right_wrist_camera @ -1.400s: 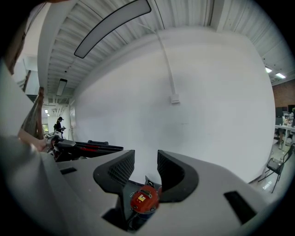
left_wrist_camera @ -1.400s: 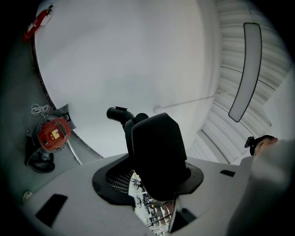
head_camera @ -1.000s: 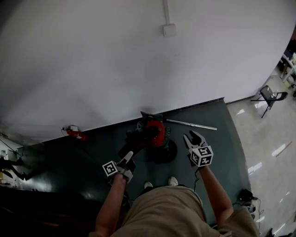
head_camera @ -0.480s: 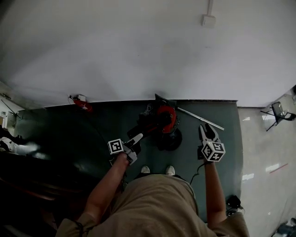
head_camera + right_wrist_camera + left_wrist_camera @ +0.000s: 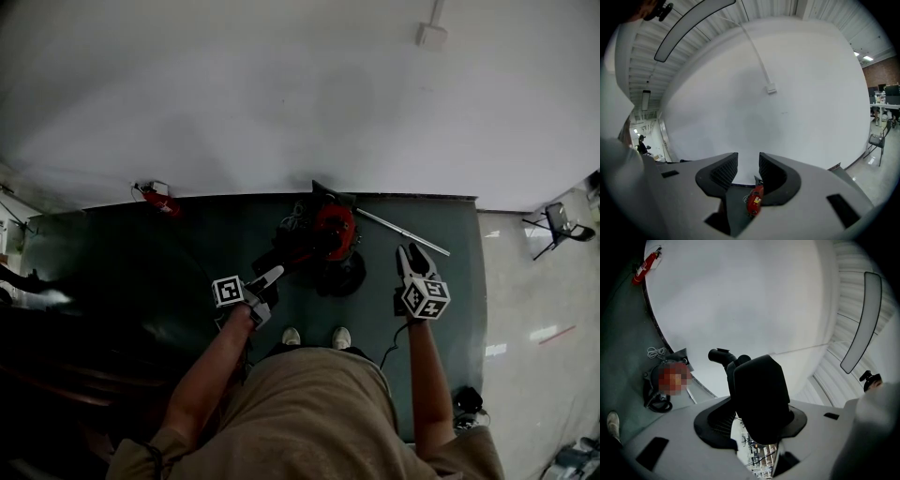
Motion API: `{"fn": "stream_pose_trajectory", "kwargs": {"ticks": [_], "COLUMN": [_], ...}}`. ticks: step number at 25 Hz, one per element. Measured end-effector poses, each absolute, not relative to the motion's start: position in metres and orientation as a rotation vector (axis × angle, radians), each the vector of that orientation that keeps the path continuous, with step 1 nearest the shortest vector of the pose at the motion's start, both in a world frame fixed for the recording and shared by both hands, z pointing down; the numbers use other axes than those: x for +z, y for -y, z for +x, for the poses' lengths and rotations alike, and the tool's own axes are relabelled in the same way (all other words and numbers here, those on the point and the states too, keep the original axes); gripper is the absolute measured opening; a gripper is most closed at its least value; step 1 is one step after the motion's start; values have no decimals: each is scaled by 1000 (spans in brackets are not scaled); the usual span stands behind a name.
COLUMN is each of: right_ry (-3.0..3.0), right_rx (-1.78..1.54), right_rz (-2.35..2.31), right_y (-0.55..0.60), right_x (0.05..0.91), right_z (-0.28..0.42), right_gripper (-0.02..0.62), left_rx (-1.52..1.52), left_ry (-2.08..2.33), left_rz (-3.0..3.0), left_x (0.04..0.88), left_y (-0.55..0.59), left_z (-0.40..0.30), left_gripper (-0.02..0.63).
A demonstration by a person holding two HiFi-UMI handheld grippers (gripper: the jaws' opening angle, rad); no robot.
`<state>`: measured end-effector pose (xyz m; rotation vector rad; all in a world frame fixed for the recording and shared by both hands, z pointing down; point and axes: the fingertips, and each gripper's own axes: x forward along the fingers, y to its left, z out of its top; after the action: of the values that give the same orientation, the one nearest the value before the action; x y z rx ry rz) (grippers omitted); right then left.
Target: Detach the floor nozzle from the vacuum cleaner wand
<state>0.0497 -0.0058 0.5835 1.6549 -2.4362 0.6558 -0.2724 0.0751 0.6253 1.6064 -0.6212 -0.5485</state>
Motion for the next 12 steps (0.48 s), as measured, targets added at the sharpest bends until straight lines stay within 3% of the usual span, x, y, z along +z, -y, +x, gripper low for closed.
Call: {"fn": "stream_pose_trajectory", "kwargs": {"ticks": [1,3,4,12], "right_ry": [2421,2376,2362,2359], "right_rx": [631,557,533,510], "right_rz": [1635,1600,1589,1567], "right_y": [5,2,0,-6], "right_x": [585,590,591,593], "right_z": [48,45,43,35], "right_gripper": [144,50,38,17], "left_rx": [-548,-549,-548,-515], "left_ry": [621,621,622,642], "left_rz": [1604,1604,1601,1600], "left_x": [626,628,629,639], "left_y": [-75,-74,-74,-74], "left_z": [-273,-275,-275,-280], "left_gripper": [199,199,199,199]}}
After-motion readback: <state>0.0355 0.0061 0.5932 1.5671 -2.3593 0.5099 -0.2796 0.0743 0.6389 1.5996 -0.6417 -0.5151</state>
